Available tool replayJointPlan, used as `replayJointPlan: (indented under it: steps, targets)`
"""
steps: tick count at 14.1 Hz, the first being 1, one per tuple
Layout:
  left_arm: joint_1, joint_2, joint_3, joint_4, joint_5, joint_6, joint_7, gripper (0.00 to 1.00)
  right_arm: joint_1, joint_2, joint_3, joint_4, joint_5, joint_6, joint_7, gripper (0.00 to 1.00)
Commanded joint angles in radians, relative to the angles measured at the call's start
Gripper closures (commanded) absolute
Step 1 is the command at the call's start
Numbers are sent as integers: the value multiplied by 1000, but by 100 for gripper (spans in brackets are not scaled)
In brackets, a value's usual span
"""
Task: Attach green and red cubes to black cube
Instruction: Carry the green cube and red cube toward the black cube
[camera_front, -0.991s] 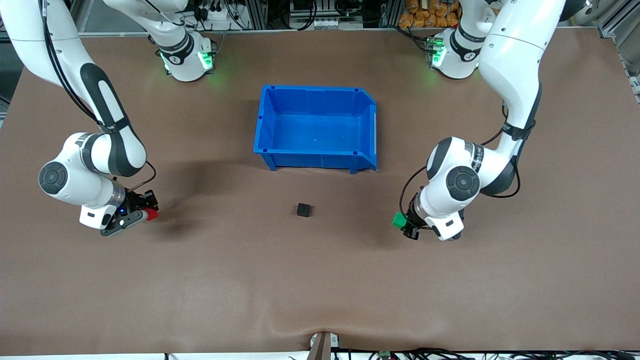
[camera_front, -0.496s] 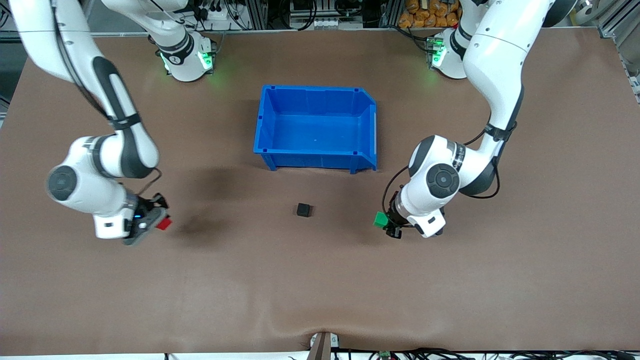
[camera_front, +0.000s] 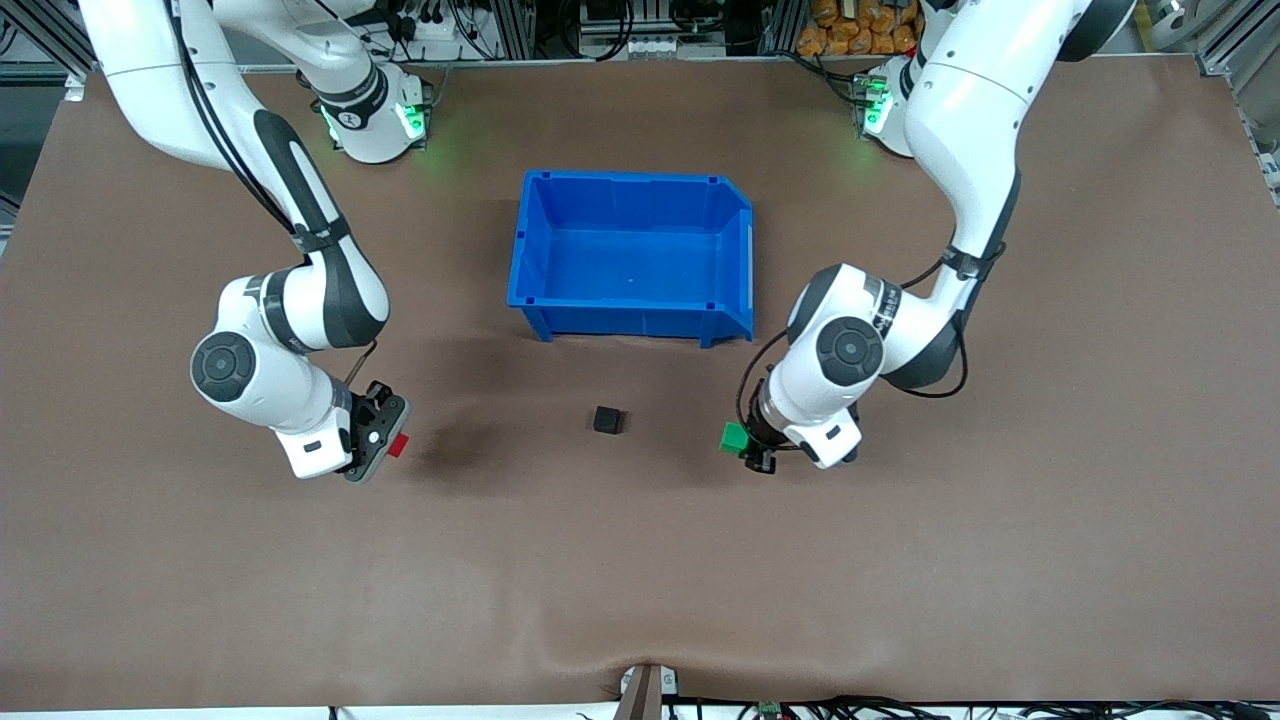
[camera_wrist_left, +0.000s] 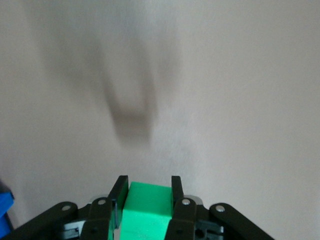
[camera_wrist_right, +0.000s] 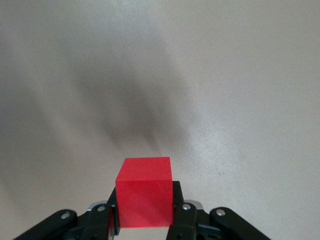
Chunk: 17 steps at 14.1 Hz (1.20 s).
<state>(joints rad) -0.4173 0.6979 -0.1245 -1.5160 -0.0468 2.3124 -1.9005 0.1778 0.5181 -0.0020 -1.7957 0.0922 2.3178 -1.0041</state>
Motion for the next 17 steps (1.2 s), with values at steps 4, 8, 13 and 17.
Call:
replayJointPlan:
  steps: [4,8,13,17]
  targets:
    - [-38,9,9,45,-19,-19,-37,100,23,34,0,48,11,-9,-50,100]
    - [-84,60,9,120,-19,-10,-147,100,41,97,0,105,9,-9,-53,100]
    - [-144,156,17,189,-19,53,-258,100,81,180,0,205,8,-9,-139,100]
    - [-192,193,25,210,-16,56,-317,100,137,180,0,203,9,-17,-139,100]
